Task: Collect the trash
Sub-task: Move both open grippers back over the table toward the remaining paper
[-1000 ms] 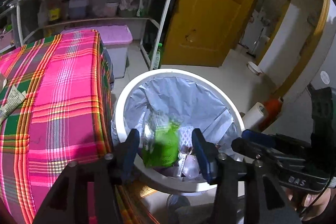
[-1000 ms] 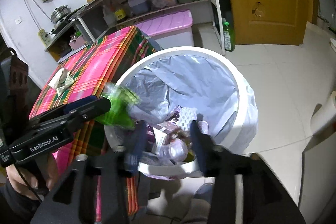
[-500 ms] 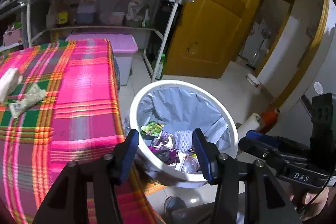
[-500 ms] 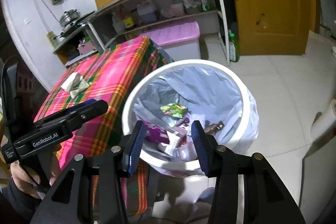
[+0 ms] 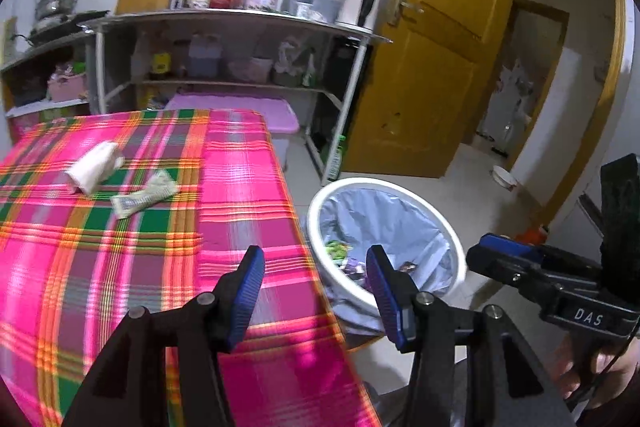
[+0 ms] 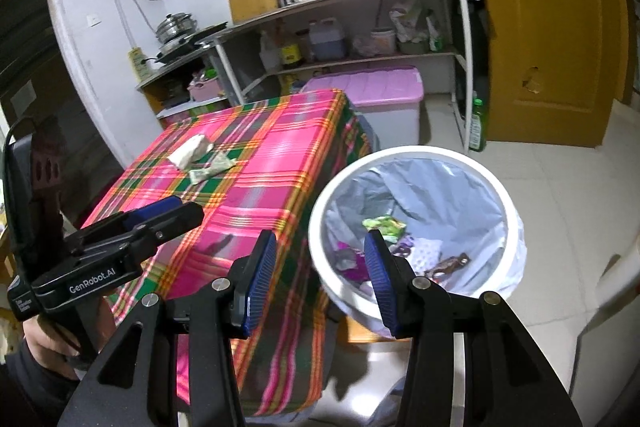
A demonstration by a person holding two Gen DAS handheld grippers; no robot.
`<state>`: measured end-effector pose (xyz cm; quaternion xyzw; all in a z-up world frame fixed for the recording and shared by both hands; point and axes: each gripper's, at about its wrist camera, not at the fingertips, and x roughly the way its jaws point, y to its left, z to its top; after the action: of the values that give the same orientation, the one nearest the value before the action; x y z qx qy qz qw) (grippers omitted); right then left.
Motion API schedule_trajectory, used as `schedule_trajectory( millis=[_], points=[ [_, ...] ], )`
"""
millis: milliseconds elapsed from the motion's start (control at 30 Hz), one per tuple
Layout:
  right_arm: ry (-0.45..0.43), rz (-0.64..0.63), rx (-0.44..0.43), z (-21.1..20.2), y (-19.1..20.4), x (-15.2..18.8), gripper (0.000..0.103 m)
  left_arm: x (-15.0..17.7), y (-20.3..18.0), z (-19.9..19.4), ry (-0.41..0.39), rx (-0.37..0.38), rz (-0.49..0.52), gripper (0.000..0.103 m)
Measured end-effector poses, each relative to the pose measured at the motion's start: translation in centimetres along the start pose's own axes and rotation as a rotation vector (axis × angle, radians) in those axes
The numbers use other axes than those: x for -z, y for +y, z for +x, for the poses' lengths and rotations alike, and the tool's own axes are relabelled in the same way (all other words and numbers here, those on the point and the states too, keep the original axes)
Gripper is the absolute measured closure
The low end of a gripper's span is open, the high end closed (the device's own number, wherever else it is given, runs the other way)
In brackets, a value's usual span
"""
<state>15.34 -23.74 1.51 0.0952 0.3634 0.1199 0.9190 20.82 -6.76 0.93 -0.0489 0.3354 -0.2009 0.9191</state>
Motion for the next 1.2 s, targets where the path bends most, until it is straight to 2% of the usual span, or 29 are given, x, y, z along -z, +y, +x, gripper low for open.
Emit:
schedule_trajectory(
  millis=[267,500,800,1200],
  points=[
    [0.017,-0.045,-0.044,0.8,2.4,0.0,0.056,0.8,2.3,-2.8,-0.024,-0.08,-0.027,0.05],
    [0.033,-0.08,-0.073,1.9,4.6,-0.4,0.056,1.2,4.1,-4.4,-0.048,-0.089,-0.046,0.05],
    [0.061,-0.113,-0.104,4.3,7.0,-1.3,0.056,1.1,6.9,-5.1,-0.065,-0.105,-0.068,0.05],
    [0.117,-0.12,-0.144,9.2,9.7,-3.1,0.056,-0.3,12.2,-5.1,-0.08,-0.186,-0.092,0.05]
  ],
)
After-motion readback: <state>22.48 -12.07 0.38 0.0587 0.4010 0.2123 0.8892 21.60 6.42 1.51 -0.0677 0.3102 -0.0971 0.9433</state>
